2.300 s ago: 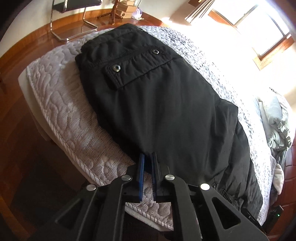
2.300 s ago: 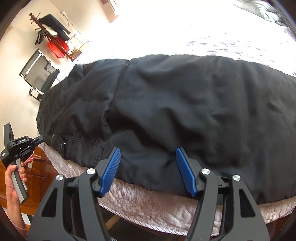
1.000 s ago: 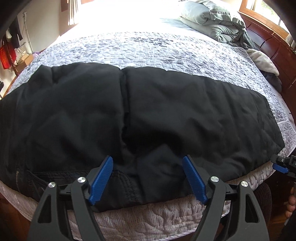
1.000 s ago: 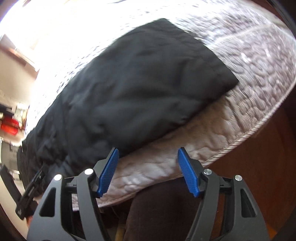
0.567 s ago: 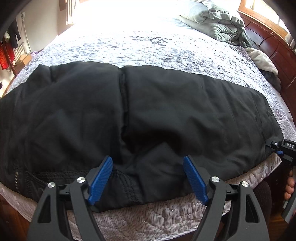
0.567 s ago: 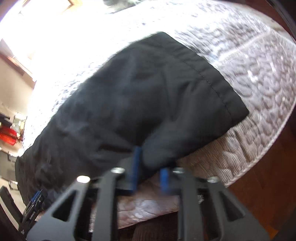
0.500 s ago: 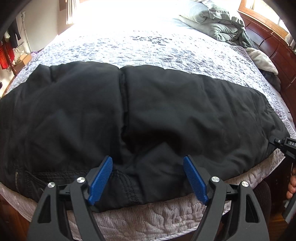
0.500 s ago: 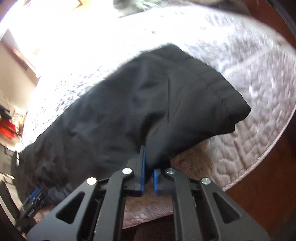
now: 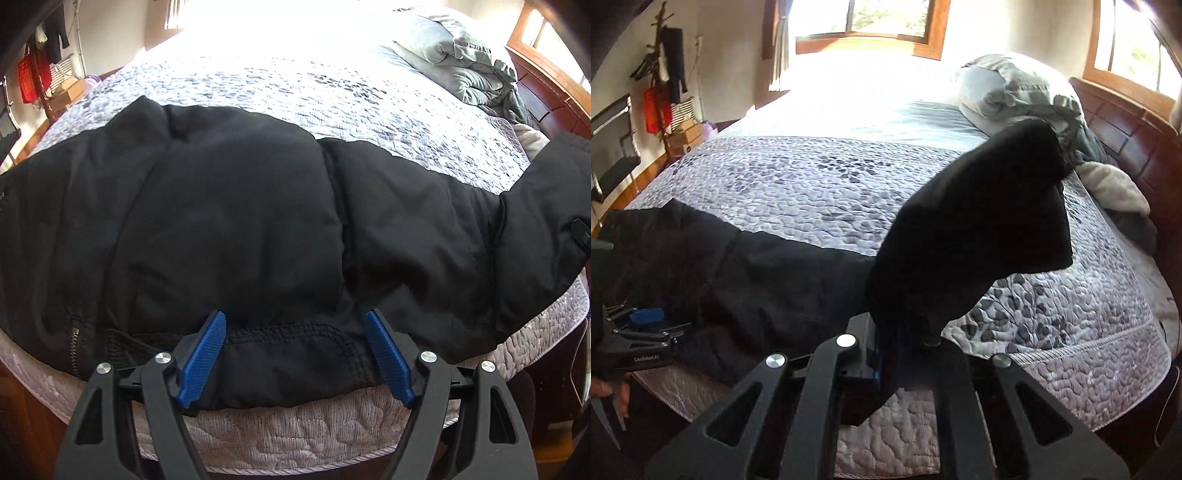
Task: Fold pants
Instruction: 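Lift the leg end and fold it over the pants with the right gripper, then lower the leg end onto the pants and open the right gripper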
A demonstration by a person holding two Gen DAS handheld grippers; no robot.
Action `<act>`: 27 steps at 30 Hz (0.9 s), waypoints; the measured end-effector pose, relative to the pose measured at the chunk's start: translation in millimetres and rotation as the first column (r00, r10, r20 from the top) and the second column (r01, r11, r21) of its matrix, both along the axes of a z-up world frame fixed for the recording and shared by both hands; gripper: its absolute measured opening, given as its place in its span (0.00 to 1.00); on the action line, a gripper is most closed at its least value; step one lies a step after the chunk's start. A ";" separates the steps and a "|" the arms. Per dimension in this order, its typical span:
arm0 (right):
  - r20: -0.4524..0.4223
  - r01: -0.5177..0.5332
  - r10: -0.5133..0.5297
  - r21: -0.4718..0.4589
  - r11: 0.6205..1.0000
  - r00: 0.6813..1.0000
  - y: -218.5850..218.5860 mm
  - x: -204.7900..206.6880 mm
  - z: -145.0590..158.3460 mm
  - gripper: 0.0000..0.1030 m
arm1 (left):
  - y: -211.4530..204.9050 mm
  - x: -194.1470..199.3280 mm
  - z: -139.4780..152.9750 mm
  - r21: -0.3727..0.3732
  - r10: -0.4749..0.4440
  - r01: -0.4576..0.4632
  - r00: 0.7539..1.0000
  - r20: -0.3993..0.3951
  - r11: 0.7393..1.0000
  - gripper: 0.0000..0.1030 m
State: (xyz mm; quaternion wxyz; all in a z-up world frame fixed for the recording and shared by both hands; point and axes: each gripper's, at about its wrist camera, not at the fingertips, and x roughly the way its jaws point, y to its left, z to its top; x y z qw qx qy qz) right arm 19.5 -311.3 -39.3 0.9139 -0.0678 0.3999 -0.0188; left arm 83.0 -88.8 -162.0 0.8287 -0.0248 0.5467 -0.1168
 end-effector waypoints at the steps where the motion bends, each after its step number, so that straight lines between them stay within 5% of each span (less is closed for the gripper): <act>1: 0.001 -0.032 0.032 -0.014 0.999 0.999 11.1 1.2 0.9 0.05 | 2.0 0.0 1.3 -0.009 -0.006 0.006 1.000 -0.003 1.000 0.75; 6: -0.033 -0.201 0.200 -0.038 0.979 0.979 49.5 3.0 -12.4 0.05 | 32.7 -3.1 22.8 -0.066 0.057 -0.055 0.998 0.028 0.996 0.75; 11: -0.105 -0.343 0.337 -0.042 0.938 0.936 88.8 0.5 -34.9 0.05 | 62.0 -3.3 34.1 -0.022 0.114 -0.113 0.991 0.072 0.993 0.76; 20: -0.255 -0.482 0.453 -0.059 0.874 0.854 138.4 -6.7 -84.8 0.10 | 92.8 1.0 34.6 -0.021 0.178 -0.177 0.983 0.041 0.984 0.76; 23: -0.265 -0.507 0.476 -0.057 0.860 0.838 137.7 -8.5 -84.4 0.21 | 98.6 -0.5 31.6 -0.022 0.196 -0.195 0.980 0.032 0.981 0.76; 26: -0.267 -0.533 0.516 0.007 0.846 0.814 135.0 -12.5 -80.0 0.52 | 101.5 -0.7 27.8 -0.019 0.204 -0.204 0.979 0.018 0.979 0.76; 27: -0.250 -0.541 0.532 0.037 0.840 0.809 134.0 -15.4 -75.8 0.53 | 101.9 -1.4 27.5 -0.022 0.206 -0.206 0.978 0.015 0.978 0.76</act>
